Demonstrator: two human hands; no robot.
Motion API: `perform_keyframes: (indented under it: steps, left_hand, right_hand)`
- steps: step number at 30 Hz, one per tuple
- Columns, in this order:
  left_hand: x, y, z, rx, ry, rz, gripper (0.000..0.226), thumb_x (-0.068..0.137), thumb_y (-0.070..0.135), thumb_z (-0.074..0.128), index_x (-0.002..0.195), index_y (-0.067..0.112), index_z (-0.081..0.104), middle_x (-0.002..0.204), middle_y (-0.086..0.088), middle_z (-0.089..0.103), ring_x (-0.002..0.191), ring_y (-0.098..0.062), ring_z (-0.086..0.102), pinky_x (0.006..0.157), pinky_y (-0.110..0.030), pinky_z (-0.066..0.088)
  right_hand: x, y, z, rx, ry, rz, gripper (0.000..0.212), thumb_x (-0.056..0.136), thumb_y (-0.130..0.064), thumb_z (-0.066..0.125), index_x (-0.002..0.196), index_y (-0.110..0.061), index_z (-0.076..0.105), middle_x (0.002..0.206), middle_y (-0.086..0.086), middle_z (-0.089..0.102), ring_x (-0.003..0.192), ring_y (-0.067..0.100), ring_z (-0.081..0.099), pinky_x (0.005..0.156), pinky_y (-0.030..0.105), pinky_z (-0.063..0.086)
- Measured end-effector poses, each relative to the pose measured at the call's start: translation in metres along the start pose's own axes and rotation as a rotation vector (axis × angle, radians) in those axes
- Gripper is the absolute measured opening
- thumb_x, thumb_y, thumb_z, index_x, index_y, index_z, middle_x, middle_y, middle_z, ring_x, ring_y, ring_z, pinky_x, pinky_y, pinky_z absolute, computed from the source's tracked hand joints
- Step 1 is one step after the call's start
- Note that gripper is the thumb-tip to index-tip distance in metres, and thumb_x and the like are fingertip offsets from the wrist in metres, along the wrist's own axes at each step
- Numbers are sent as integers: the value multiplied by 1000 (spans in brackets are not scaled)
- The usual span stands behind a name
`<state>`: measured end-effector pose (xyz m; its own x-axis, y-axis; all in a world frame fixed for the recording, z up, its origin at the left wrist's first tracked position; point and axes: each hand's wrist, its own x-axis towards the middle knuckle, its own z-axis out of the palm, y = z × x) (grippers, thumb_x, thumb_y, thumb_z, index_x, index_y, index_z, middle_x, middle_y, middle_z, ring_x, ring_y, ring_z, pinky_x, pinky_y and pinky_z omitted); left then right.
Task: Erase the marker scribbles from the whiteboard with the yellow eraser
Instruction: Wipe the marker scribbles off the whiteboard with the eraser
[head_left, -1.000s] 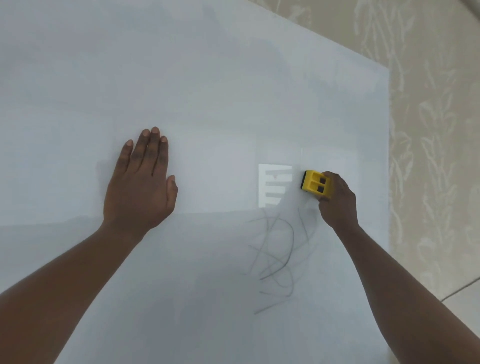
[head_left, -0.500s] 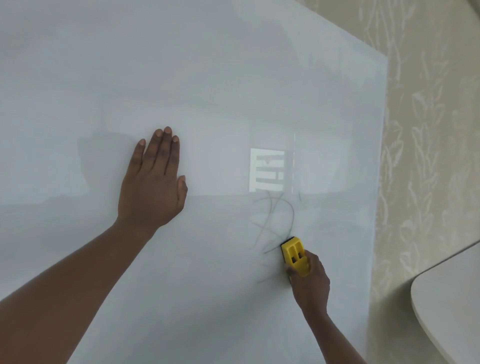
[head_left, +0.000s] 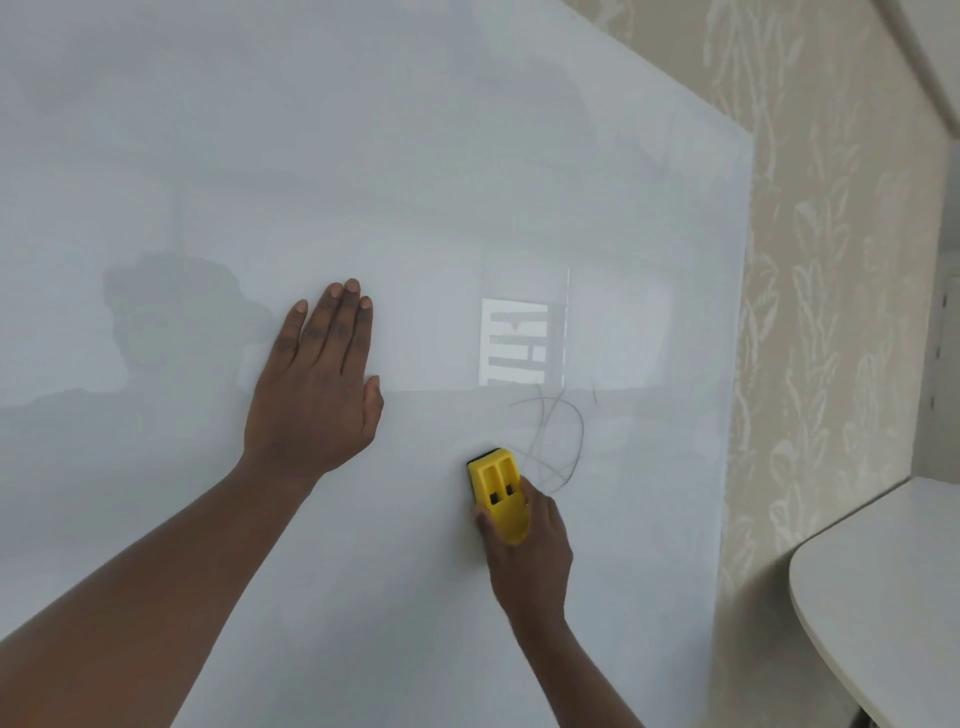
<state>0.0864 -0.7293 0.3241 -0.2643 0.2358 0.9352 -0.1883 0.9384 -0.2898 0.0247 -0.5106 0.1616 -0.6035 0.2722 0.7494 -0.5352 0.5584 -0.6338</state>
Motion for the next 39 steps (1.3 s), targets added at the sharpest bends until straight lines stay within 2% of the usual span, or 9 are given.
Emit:
perform_keyframes:
  steps: [8,12,17,21,25,29,32,34,39]
  left_hand:
    - [0,0,1,-3,-3,6,68,98,32,23,156,-2,11,166,-20,12,156,-30,12,128,-49,12]
    - [0,1,4,-10,12,-3,69,98,32,22,156,-2,9,167,-20,10,156,-30,10,128,-49,12]
    - [0,2,6,-14,31,-6,69,98,32,23,156,-2,10,166,-20,11,156,-31,11,128,-49,13]
    - [0,2,6,-7,32,-4,69,97,32,25,156,-3,11,166,-21,13,156,-31,12,127,-50,15]
    - [0,2,4,7,8,-8,70,97,32,24,156,-3,10,166,-21,12,156,-31,12,127,-50,15]
    - [0,3,1,0,-5,-9,69,97,32,25,156,-3,13,166,-21,14,155,-31,14,127,-50,15]
    - [0,3,0,-1,-8,-10,69,97,31,26,155,-3,15,166,-21,15,155,-31,15,127,-50,14]
    - [0,3,0,9,-11,-10,69,97,32,26,155,-3,15,165,-21,15,155,-31,15,127,-49,14]
    - [-1,3,1,36,-24,-14,69,97,32,25,156,-3,14,166,-21,15,155,-31,14,128,-49,13]
  right_hand:
    - [73,54,-27,-70,158,267,60,87,-45,66,135,-12,51,126,15,61,116,35,57,94,42,44]
    - [108,75,-41,-25,164,373,63,88,-49,62,138,-13,47,131,14,60,120,37,55,99,46,43]
    - [156,59,-47,-2,218,374,68,88,-55,58,140,-13,46,134,12,59,124,35,52,103,47,40]
    - [177,21,-45,13,245,278,67,87,-59,58,138,-17,48,133,9,59,122,33,54,101,43,40]
    - [150,-23,-25,-24,269,25,61,86,-52,65,135,-18,52,126,9,62,116,31,56,94,38,43]
    - [92,-39,-6,-65,165,-231,62,87,-62,51,136,-25,47,116,-3,61,101,16,50,83,31,44]
    - [69,-22,-13,-104,55,-398,60,90,-61,50,137,-24,47,120,-9,60,101,10,48,87,24,41]
    - [69,-3,-22,-151,-7,-491,58,90,-53,59,137,-21,49,125,-8,61,106,12,51,92,22,39]
    - [91,34,-40,-160,-3,-400,59,81,-28,75,135,-20,52,129,-4,61,116,17,51,96,30,46]
